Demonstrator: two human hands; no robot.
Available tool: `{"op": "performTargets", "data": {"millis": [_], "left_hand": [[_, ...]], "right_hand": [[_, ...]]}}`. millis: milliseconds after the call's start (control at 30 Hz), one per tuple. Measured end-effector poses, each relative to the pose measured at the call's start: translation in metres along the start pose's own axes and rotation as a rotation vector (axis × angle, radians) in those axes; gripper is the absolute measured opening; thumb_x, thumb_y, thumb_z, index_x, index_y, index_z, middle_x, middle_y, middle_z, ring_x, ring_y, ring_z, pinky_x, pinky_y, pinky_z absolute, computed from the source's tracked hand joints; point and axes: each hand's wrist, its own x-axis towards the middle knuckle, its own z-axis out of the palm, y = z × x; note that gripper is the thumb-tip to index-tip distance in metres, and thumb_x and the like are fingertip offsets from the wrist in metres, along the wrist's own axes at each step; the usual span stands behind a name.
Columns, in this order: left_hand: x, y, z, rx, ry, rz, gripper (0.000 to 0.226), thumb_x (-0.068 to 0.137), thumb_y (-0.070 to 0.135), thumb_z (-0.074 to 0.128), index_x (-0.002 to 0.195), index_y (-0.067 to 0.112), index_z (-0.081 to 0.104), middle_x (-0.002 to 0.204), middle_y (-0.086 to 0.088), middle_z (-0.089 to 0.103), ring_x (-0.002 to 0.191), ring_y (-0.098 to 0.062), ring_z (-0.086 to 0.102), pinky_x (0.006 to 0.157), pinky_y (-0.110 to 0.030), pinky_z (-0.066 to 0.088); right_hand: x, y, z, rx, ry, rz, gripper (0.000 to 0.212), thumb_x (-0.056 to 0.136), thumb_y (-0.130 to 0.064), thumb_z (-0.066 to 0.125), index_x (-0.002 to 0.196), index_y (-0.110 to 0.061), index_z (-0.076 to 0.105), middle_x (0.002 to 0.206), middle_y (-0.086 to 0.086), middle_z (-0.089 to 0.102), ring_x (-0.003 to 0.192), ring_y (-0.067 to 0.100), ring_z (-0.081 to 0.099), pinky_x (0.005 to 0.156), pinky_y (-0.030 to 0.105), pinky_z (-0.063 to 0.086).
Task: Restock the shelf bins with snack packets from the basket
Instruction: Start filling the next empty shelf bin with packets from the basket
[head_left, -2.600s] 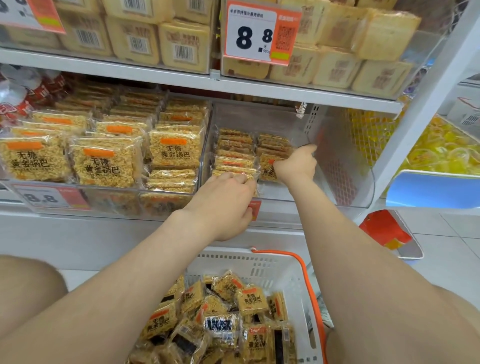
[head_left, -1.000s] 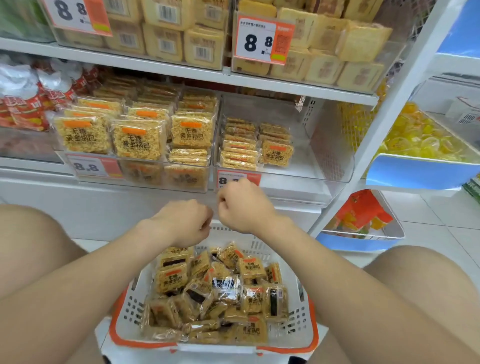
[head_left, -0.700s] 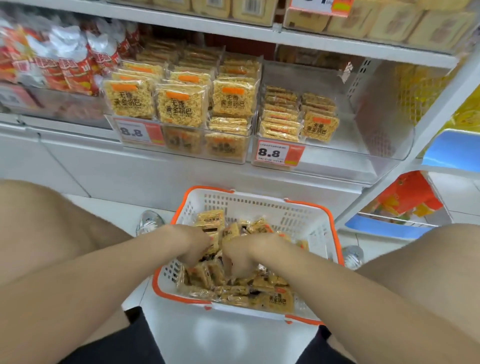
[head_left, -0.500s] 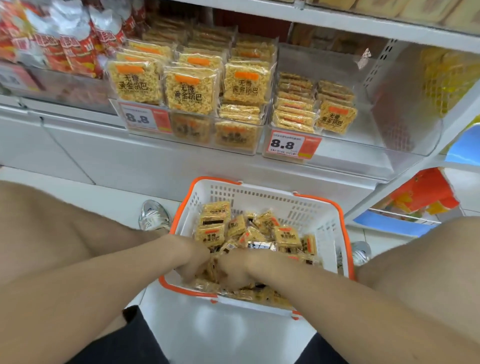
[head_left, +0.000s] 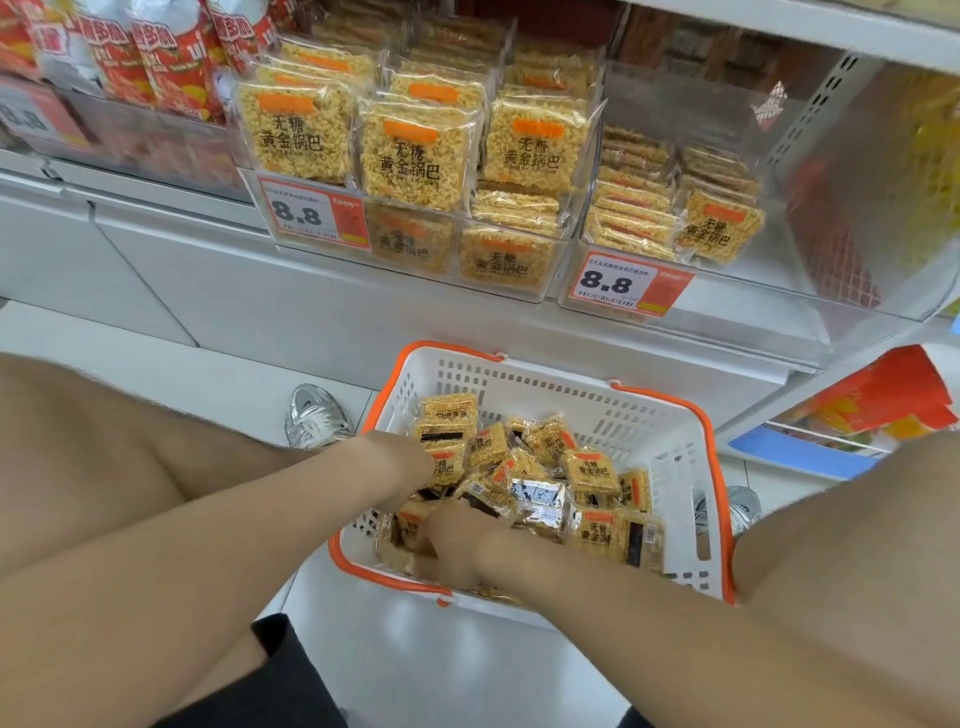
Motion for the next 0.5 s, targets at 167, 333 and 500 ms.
{"op": "performTargets", "data": {"millis": [167, 333, 500], "left_hand": [[0.001, 0.001, 0.001, -0.04, 0.015, -0.004, 0.025, 0.097, -0.006, 0.054, 0.079, 0.011, 0.051, 0.075, 0.0, 0.045, 0.057, -0.014, 0.037, 0.051, -0.026, 0.035], [0.003, -0.003, 0.0, -0.065, 0.064, -0.015, 0.03, 0.097, -0.006, 0.054, 0.075, 0.012, 0.047, 0.074, -0.001, 0.045, 0.058, -0.016, 0.038, 0.057, -0.028, 0.039], [0.002, -0.01, -0.006, -0.073, 0.103, -0.007, 0.015, 0.099, -0.002, 0.056, 0.102, 0.008, 0.067, 0.093, -0.003, 0.058, 0.059, -0.014, 0.043, 0.052, -0.025, 0.038]], "right_hand": [[-0.003, 0.007, 0.002, -0.035, 0.079, -0.075, 0.023, 0.103, -0.02, 0.055, 0.122, -0.013, 0.067, 0.11, 0.011, 0.066, 0.098, 0.035, 0.062, 0.061, 0.033, 0.043], [-0.019, 0.002, -0.003, -0.072, 0.129, -0.258, 0.057, 0.104, -0.006, 0.05, 0.154, -0.031, 0.041, 0.111, 0.009, 0.06, 0.09, 0.027, 0.05, 0.064, 0.036, 0.036], [-0.014, -0.003, -0.007, -0.193, 0.188, -0.223, 0.031, 0.097, -0.002, 0.055, 0.119, -0.018, 0.071, 0.087, 0.004, 0.056, 0.078, 0.027, 0.049, 0.066, 0.036, 0.042]]}}
